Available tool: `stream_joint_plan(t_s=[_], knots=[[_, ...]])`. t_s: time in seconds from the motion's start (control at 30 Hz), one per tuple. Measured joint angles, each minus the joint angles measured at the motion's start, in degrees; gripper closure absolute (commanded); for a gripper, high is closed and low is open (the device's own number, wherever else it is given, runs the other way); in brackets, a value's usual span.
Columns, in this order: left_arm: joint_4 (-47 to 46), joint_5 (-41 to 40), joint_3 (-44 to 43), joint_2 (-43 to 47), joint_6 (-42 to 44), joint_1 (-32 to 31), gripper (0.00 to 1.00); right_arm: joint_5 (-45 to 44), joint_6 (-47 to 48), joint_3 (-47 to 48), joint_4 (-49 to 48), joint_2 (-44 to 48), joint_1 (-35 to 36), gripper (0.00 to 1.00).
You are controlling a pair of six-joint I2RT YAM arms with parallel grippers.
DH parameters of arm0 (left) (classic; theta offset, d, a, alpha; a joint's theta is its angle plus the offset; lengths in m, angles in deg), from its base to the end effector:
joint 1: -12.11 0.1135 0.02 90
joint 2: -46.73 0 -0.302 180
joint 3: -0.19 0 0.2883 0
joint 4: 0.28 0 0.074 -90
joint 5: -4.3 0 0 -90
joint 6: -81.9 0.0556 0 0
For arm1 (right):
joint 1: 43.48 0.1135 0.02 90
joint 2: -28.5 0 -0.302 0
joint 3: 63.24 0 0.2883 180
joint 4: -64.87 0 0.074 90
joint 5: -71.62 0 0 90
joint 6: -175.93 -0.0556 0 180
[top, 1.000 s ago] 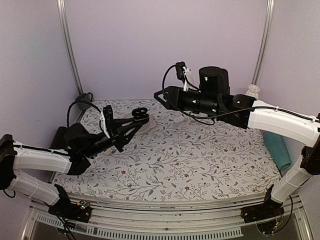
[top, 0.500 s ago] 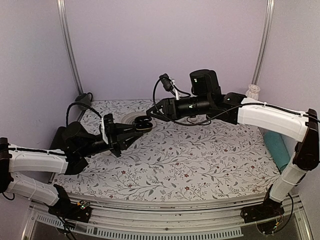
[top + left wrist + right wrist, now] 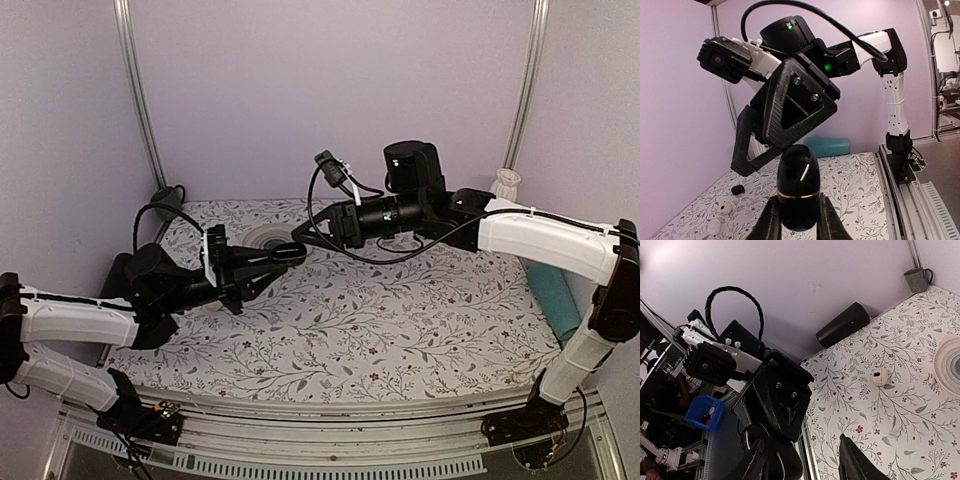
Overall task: Insert the wireless bluetooth earbuds into the charging case
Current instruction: Close the charging case with the earbuds.
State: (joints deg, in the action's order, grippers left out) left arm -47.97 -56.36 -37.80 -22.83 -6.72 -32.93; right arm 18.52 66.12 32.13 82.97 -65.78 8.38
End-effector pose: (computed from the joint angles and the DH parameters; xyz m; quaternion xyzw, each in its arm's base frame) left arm 0.1770 -0.2158 0.2796 0.4152 0.4546 -0.4288 0.6612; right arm 0.2480 0.3699 0.3855 -0.3914 0.6810 0.5366 0.3084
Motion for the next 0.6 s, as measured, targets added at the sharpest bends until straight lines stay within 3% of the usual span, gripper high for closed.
stream_joint_plan(t_s=[0.33,0.6], knots=[[-2.64,3.96,-0.59,-2.4,-9.53,0.72,1.0,-3.1,-1.05,-8.37,-6.93,5.97,0.0,0.44],[-4.24,6.25,-2.36,-3.72,-22.1,1.84,1.0,-0.17,-1.44,-10.86,-12.22,6.03,0.0,0.47]])
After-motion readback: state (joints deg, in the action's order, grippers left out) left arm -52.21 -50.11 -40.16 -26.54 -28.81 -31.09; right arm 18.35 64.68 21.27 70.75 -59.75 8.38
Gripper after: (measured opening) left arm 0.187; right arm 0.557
